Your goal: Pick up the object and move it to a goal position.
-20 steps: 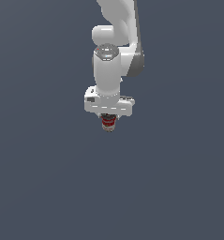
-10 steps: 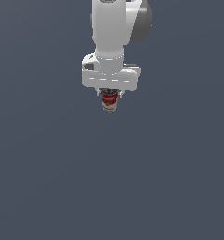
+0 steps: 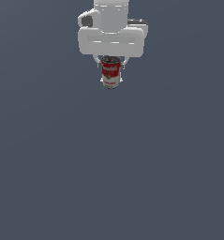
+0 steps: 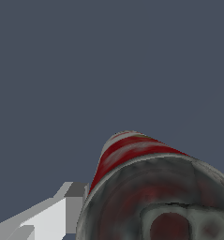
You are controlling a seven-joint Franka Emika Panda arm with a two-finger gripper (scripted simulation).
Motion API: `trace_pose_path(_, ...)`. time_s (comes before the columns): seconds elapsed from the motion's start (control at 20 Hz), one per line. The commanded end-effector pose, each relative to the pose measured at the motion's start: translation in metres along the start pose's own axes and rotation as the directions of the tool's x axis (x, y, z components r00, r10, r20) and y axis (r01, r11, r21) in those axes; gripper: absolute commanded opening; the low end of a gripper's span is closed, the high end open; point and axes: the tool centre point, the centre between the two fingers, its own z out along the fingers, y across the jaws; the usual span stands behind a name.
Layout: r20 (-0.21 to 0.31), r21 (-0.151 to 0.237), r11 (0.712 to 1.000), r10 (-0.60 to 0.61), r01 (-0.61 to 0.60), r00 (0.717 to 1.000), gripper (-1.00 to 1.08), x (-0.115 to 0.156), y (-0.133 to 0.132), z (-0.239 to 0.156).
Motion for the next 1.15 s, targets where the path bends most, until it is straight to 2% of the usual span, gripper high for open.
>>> trace_pose_path(0.0,-0.003,0.000,1.000,0.000,0.000,1.000,-1.00,-0.007,0.000,-0.027)
trace_pose_path(0.55,-0.003,0.000,1.000,0.000,0.000,1.000,-1.00,-0.028,-0.003,-0.112)
trace_pose_path(1.1,-0.003,0.001,1.000,0.000,0.000,1.000,-1.00,-0.031,-0.003,-0.136)
